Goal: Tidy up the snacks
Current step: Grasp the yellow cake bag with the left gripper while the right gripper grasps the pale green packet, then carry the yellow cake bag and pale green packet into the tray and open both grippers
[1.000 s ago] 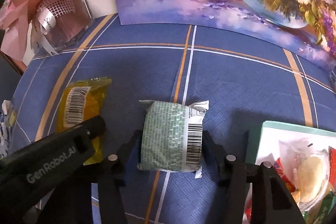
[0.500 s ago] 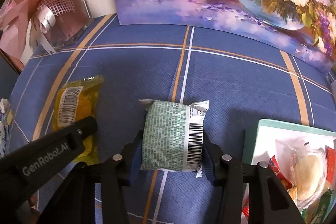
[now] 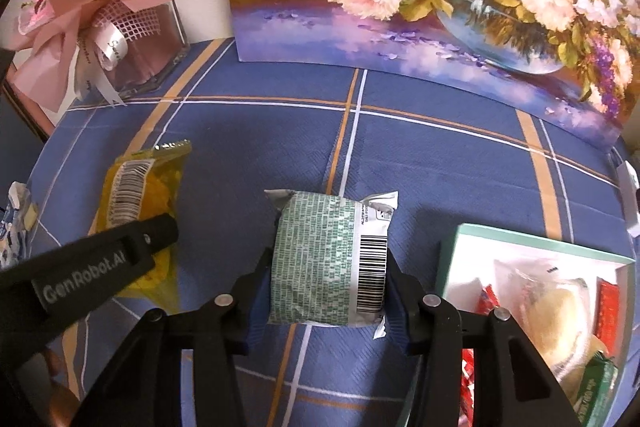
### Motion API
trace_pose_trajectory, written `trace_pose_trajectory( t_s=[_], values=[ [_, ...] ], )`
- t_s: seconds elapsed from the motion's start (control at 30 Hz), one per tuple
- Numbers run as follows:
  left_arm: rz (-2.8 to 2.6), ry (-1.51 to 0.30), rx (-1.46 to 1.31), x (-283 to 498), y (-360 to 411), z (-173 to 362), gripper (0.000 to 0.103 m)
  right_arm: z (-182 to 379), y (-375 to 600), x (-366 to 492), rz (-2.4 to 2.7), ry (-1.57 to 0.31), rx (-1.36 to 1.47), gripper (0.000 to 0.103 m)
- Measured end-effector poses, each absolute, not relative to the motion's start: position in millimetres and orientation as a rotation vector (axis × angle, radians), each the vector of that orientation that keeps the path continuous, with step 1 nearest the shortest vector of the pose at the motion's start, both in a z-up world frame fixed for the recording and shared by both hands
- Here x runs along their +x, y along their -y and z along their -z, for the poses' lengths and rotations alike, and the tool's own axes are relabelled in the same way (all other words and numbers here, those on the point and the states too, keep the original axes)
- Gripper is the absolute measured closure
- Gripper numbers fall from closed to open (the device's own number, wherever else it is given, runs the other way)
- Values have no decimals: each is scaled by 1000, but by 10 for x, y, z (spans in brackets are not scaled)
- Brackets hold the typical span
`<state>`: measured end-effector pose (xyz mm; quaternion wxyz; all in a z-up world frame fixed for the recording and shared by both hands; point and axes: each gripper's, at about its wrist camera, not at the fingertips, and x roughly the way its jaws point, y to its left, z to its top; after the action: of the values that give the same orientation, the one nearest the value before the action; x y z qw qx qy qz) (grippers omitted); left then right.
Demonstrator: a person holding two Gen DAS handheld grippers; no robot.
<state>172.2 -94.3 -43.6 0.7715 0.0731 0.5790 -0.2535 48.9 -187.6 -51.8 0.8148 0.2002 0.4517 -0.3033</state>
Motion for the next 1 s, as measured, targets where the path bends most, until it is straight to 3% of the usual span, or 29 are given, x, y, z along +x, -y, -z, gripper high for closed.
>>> trace_pose_trajectory(
  t_s=[0.6,1.0],
  values=[
    [621,-1211,184,976,768,-4,63,-52,1731,-222,701,-918,513,51],
    [662,-1189,179,573,463,-152,63,-120,1525,-749,742,-932,527,51]
  ],
)
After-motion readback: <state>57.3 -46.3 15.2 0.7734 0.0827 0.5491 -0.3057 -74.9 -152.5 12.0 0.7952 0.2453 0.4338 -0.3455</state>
